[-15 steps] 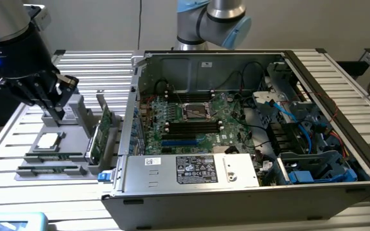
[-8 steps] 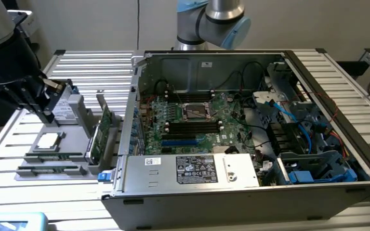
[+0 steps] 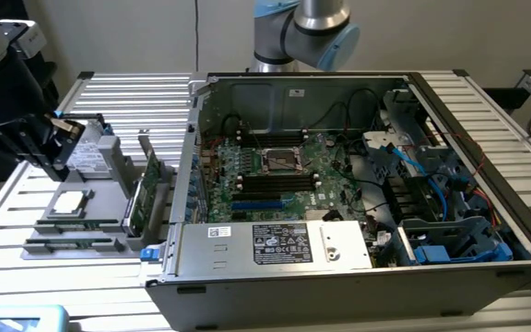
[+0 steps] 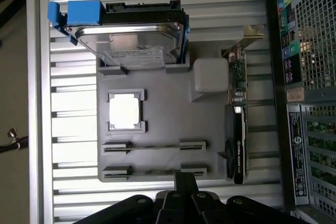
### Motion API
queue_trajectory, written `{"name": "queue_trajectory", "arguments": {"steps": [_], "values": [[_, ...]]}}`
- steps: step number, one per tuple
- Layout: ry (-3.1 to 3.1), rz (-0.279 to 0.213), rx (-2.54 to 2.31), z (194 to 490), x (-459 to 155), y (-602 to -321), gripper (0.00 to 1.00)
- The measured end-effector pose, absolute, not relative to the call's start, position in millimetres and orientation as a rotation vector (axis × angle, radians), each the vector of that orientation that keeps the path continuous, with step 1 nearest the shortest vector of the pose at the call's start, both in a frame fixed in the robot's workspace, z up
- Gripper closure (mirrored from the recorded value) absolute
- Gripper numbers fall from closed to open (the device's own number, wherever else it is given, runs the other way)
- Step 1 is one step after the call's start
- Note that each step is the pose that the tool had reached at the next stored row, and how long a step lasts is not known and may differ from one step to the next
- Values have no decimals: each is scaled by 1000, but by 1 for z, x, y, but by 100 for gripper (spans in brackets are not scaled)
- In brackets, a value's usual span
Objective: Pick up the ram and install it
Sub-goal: 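Reach for the ram, then pick up the ram and move it above insertion slot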
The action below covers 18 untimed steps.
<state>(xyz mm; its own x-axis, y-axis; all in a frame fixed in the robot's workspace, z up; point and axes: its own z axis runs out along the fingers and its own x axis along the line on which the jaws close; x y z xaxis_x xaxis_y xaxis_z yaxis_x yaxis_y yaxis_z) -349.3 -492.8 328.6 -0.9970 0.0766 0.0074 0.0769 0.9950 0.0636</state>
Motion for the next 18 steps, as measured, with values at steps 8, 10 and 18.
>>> {"name": "queue_trajectory", "arguments": {"steps": [8, 10, 18], "values": [[-3133, -100, -120, 325, -361, -493, 89], [-3133, -100, -120, 325, -361, -493, 89], [-3133, -100, -120, 325, -361, -493, 89]]}}
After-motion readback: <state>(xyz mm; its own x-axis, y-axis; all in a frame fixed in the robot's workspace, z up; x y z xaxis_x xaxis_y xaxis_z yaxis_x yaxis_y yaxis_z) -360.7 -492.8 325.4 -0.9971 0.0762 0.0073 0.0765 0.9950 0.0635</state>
